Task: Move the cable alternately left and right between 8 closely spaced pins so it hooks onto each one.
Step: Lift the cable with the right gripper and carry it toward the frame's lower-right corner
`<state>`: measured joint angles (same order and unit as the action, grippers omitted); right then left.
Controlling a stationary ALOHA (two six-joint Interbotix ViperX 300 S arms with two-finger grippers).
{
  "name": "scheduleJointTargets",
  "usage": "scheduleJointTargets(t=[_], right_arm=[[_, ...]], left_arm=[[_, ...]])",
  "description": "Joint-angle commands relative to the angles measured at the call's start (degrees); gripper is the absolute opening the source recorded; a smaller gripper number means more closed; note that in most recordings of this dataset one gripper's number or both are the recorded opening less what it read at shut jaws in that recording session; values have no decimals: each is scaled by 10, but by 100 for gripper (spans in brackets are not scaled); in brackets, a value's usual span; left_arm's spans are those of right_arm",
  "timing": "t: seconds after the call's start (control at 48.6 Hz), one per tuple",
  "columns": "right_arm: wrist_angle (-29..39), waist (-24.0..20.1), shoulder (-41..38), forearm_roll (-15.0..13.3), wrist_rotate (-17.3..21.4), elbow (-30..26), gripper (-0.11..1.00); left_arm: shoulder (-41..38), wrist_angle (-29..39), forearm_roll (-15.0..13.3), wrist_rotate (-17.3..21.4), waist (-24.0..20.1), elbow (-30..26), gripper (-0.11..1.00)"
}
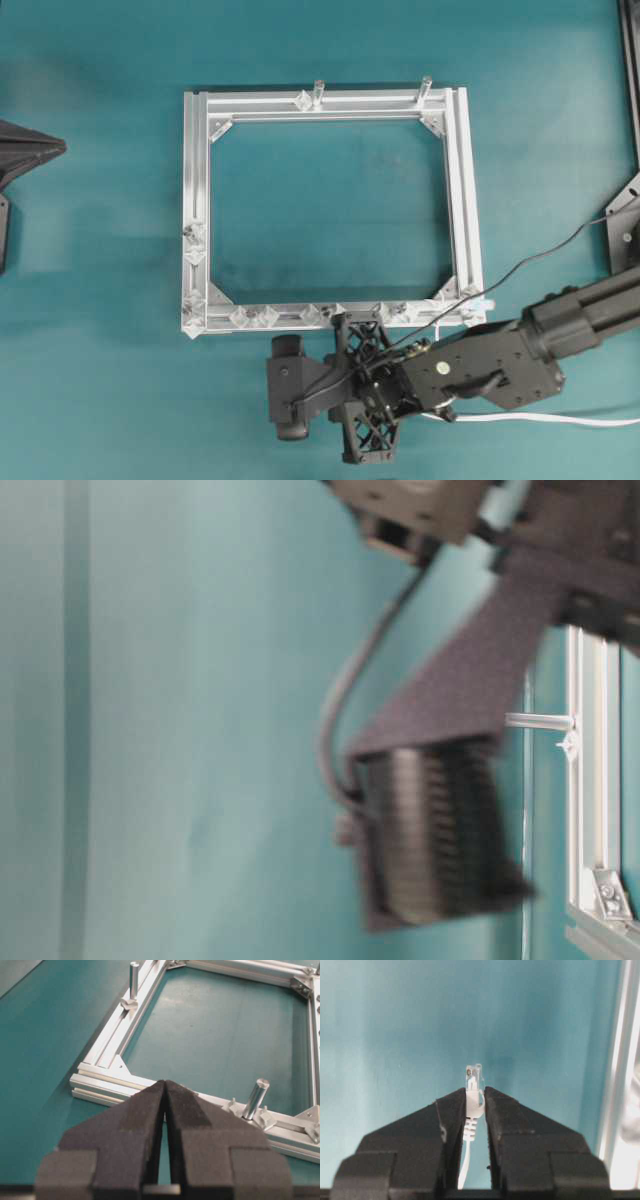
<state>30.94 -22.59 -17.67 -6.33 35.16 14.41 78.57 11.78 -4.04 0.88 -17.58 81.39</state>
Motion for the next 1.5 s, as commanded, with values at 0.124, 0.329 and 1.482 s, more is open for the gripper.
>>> scheduleJointTargets(t=[0.124, 0.329, 1.482], right_arm=[[64, -3, 47, -19, 103, -5, 14], [121, -20, 67, -94, 305, 12, 14], [275, -55, 185, -137, 897, 140, 14]], left_arm=[[-5, -5, 1, -4, -2, -6, 0], [-5, -6, 2, -4, -2, -6, 0], [-4, -13, 2, -4, -1, 0, 0]])
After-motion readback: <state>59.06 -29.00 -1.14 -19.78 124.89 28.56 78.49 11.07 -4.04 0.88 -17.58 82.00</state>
